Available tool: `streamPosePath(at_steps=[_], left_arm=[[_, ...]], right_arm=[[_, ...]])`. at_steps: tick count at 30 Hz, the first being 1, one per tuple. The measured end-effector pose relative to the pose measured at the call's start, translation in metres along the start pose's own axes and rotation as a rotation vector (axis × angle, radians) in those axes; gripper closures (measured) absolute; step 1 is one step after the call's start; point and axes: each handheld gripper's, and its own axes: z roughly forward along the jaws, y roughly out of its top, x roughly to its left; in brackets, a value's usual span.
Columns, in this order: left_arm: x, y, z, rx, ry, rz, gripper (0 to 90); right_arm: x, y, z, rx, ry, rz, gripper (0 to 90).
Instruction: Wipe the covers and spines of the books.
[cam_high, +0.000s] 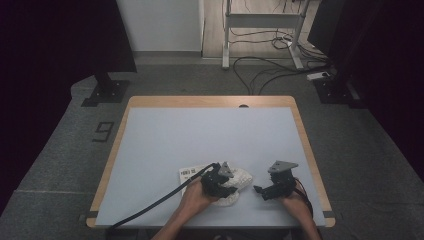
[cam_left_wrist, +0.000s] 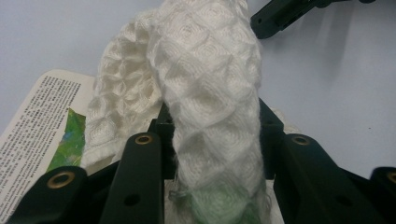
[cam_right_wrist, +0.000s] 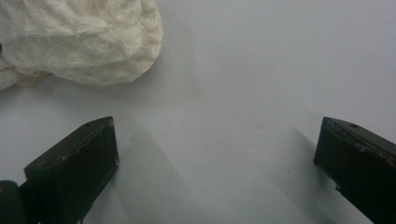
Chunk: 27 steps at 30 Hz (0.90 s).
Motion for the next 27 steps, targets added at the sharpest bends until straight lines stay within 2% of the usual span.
streamPosePath(at_steps=[4, 7, 19, 24, 27], left_arm=[[0.001, 0.004, -0.006, -0.026, -0.009, -0.009, 65.1], [0.001, 0.009, -0.016, -0.041, -0.004, 0.000, 65.2], [0.004, 0.028, -0.046, -0.047, 0.023, 0.040, 65.0], [0.006, 0.036, -0.058, -0.073, 0.020, 0.041, 64.6], [0.010, 0.037, -0.064, -0.073, 0.036, 0.040, 64.3]], right_arm=[[0.000, 0.000, 0.000, 0.000, 0.000, 0.001, 0.0], [0.000, 0.000, 0.000, 0.000, 0.002, 0.002, 0.0], [0.000, 0.000, 0.000, 0.000, 0.000, 0.001, 0.0], [0.000, 0.000, 0.000, 0.000, 0.002, 0.005, 0.0], [0.000, 0.000, 0.000, 0.000, 0.002, 0.006, 0.0]])
